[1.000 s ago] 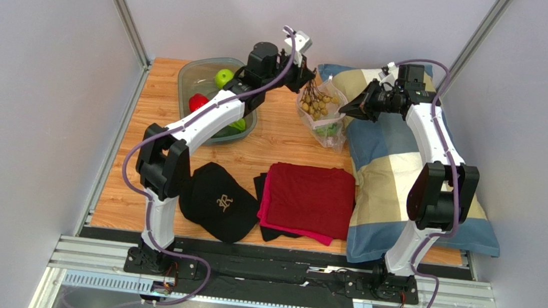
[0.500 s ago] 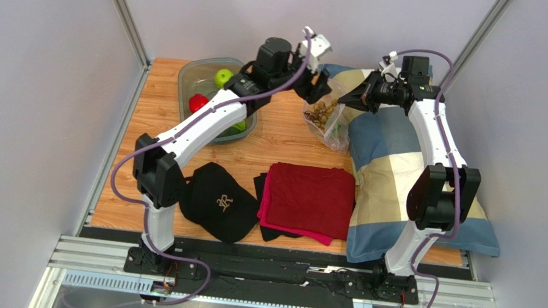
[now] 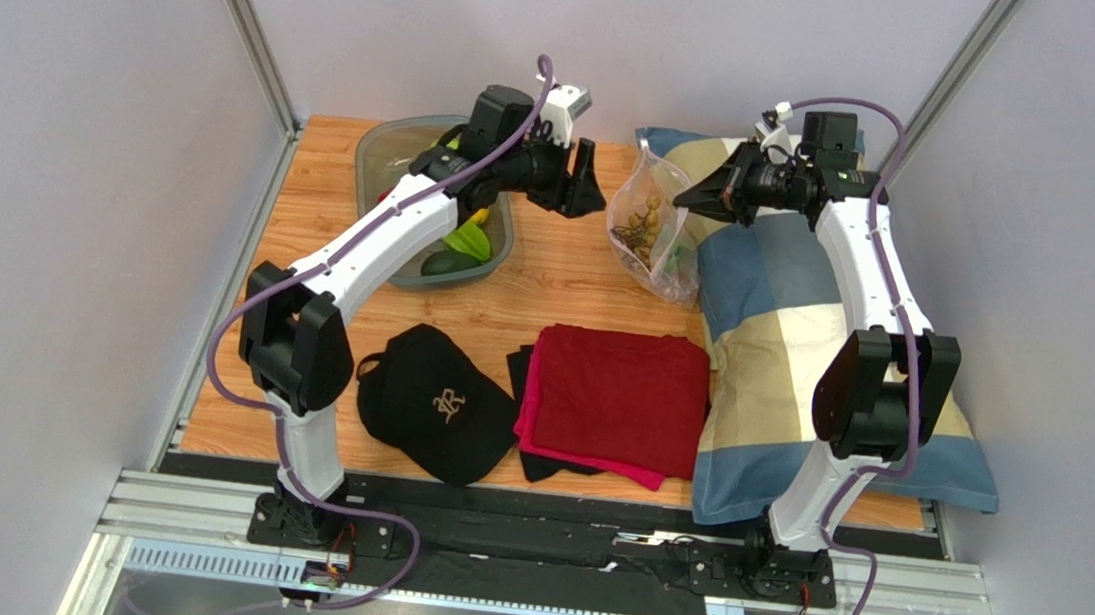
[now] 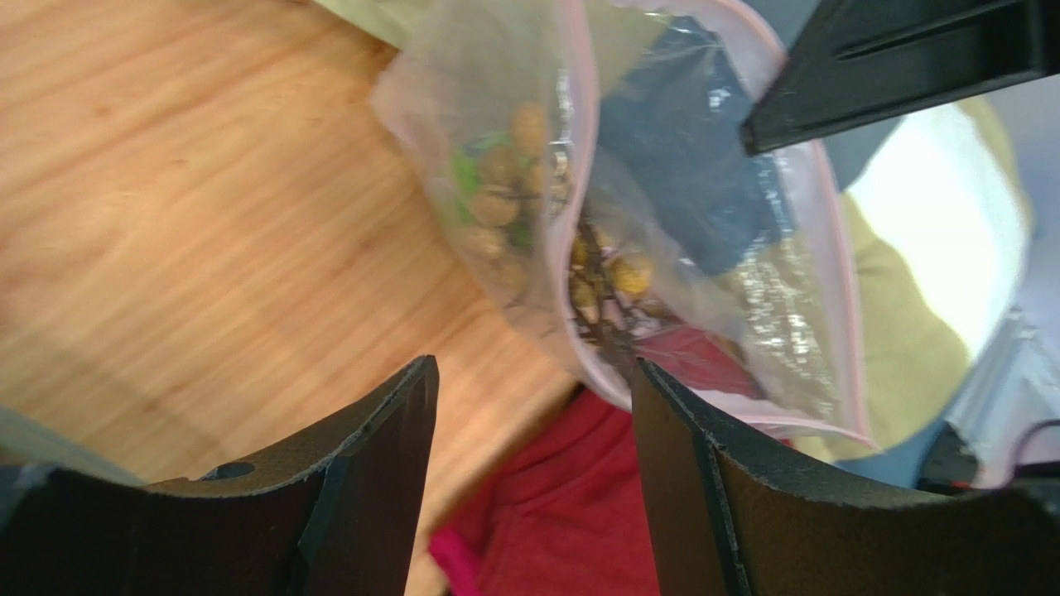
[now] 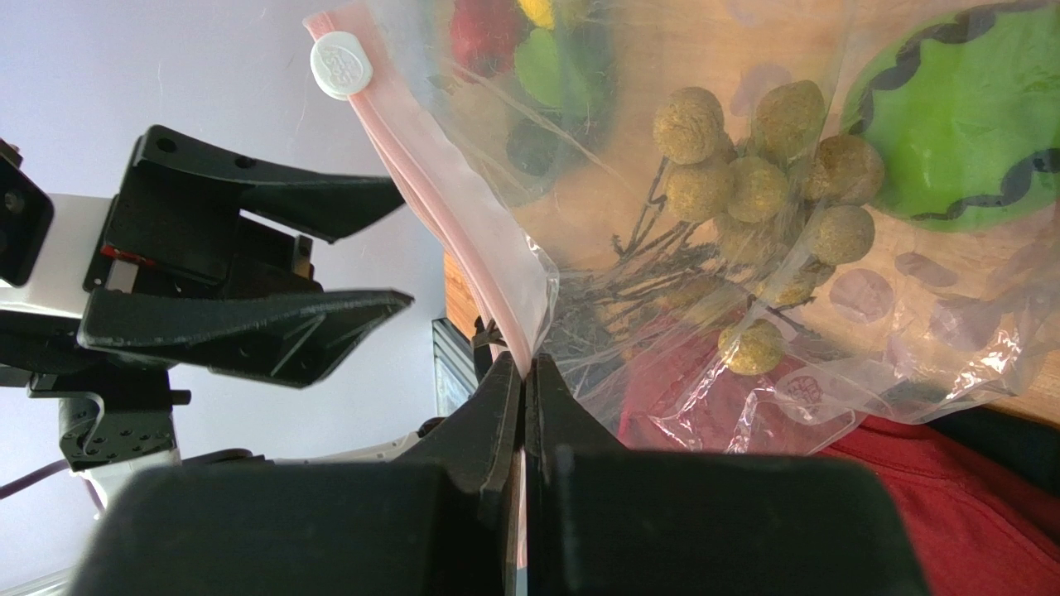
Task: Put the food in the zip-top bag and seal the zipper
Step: Adjust the zipper food storage bag at the center of the board.
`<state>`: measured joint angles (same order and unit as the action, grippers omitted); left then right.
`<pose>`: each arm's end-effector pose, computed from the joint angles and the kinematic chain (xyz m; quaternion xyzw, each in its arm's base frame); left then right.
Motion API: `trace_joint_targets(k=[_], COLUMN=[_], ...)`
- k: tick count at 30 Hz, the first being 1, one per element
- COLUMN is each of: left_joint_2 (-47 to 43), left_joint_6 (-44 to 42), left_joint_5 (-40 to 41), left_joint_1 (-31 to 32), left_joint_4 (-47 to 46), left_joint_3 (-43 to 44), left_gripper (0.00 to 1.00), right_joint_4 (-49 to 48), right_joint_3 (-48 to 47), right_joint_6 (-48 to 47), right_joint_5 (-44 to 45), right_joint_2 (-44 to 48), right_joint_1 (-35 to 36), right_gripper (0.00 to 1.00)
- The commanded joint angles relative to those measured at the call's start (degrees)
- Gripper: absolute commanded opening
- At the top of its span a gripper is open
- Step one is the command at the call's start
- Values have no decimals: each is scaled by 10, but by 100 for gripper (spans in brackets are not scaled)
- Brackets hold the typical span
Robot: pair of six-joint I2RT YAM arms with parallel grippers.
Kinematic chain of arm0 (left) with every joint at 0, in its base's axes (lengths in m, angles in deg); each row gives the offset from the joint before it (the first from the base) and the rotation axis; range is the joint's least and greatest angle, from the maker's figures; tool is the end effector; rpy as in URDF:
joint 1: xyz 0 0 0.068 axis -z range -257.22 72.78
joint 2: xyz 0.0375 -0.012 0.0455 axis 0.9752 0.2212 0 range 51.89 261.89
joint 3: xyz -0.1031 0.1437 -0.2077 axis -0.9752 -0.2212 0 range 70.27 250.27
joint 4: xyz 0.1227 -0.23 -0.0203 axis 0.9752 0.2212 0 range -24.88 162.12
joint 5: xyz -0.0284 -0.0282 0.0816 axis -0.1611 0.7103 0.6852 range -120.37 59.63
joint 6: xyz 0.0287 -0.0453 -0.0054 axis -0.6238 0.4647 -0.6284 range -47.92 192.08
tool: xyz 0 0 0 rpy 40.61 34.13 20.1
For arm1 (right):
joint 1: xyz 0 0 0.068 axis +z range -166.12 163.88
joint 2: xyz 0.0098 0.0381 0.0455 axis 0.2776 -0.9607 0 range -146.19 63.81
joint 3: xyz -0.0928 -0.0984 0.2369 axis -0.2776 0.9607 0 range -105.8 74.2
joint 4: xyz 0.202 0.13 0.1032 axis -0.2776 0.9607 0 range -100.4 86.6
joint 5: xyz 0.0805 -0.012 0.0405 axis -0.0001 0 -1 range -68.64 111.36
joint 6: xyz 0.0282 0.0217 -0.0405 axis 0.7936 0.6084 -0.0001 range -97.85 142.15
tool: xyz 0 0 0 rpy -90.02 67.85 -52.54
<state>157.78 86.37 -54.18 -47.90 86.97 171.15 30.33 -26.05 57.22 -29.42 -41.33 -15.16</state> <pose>0.3737 -0.2263 0.3576 0.2161 0.8123 -0.3536 0.4104 0.4051 0.0344 0.3383 0.0905 0.8472 0.4831 0.2018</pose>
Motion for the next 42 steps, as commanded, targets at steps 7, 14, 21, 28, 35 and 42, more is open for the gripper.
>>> trace_joint_targets(k=[7,14,21,28,35,42], left_joint_2=[27,72,-8,-28,40,72], left_joint_6=[87,110,81,44,22,40], left_joint_5=[-56,-32,-88,-101,-82,-110], left_joint_1=[18,18,5,-11,-27,-63], left_joint_4=[-42,14,55,193,218,191], left_joint_3=[22,68,100,157,202,176], left_gripper=[63,31,0,0,0,2], right_joint_4=[4,-14,-14,31,56,18], right_joint_3=[0,20,30,44,38,30], right_joint_6=[-14,-10,3,-28,-68,-53], right_joint_5=[-20,-30,-13,59,78,54], right_joint_2=[36,64,114,153,87,35], right_joint_1=[2,4,8,10,11,29], right_gripper=[0,0,0,0,0,0])
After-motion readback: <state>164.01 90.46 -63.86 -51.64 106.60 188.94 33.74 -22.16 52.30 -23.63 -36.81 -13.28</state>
